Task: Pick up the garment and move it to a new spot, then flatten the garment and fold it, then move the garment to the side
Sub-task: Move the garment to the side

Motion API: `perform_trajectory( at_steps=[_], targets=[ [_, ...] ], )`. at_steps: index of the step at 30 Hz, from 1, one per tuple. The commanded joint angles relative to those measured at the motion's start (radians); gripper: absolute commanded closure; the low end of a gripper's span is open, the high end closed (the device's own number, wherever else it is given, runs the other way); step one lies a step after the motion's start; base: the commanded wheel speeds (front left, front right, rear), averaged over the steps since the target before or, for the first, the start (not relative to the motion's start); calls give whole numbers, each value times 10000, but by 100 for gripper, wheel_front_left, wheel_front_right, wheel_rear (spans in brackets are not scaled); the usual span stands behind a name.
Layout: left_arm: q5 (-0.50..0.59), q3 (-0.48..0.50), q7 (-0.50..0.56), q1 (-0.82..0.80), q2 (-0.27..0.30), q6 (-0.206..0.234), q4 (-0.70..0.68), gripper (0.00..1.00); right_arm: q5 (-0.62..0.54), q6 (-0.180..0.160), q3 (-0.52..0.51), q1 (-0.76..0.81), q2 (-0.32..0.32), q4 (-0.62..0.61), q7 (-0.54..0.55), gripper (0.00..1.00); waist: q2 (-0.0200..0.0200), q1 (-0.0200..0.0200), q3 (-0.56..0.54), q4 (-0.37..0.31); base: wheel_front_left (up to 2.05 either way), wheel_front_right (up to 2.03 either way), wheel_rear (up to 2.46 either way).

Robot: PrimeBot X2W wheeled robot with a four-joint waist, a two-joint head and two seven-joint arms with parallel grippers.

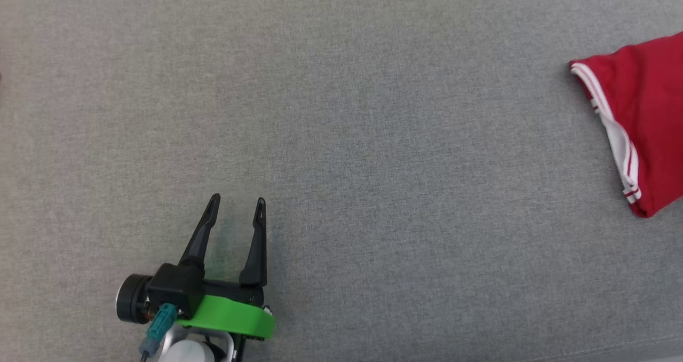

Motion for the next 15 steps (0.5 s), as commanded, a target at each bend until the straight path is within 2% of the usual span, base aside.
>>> perform_trajectory(
  at_steps=[1, 4, 5, 6, 7, 11, 15],
  targets=[
    [70, -13, -2, -133, 20, -32, -35, 0, -197, -13, -243, -292, -151, 381, -250, 100, -1, -2, 596, -151, 0, 0, 0],
    [186, 13, -3, -84, 20, -63, -40, 0, -683, -13, -570, -739, -370, 1166, -603, 100, -1, -2, 728, -91, 0, 0, 0],
    [229, 34, -2, -38, 20, -84, -25, 0, -921, -13, -650, -868, -420, 1467, -738, 87, -1, -2, 761, -73, 0, 0, 0],
    [266, 51, -2, -8, 20, -99, -18, 0, -1091, -13, -716, -976, -426, 1686, -853, 65, -1, -2, 790, -60, 0, 0, 0],
    [274, 85, -2, 20, 20, -107, -19, 0, -1280, -13, -851, -1148, -427, 1919, -1070, 0, -1, -2, 821, -56, 0, 0, 0],
    [22, 210, -2, -1, 20, -3, -96, 0, -2143, -13, -1149, -1602, -291, 2689, -1695, 0, -1, -2, 892, -68, 0, 0, 0],
    [-95, 201, -2, -84, 20, 82, -116, 0, -2717, -13, -1407, -1815, -59, 2660, -2205, 0, -1, -2, 692, -54, 0, 0, 0]
  ],
)
